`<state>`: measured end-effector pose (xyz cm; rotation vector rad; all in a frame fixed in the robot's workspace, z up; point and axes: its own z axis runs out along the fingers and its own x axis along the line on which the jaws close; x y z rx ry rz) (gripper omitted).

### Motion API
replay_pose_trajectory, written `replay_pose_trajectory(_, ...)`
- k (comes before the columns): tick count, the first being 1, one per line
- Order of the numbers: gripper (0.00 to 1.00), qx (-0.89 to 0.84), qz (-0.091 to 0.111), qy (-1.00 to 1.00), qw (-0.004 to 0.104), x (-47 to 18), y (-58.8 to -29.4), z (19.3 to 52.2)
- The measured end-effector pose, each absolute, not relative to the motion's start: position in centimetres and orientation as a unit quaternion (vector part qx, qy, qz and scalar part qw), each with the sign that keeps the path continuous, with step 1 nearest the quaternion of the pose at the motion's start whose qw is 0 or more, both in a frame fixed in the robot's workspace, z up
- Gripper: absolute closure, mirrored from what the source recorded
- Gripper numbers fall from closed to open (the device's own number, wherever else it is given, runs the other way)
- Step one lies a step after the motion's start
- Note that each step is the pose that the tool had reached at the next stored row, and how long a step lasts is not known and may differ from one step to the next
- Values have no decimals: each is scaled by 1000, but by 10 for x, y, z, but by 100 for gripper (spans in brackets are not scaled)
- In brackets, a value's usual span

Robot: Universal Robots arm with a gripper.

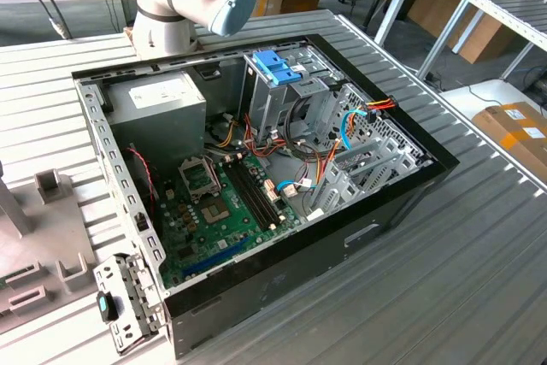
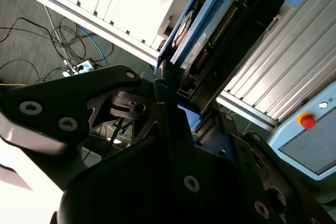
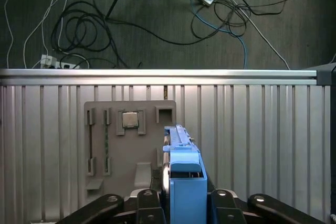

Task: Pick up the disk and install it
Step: 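Pick up the disk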

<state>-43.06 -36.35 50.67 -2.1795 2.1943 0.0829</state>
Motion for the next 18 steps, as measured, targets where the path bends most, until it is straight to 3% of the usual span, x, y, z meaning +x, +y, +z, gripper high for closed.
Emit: replay_pose_trajectory(18,63,-704,27,709,24,-429,-363,522)
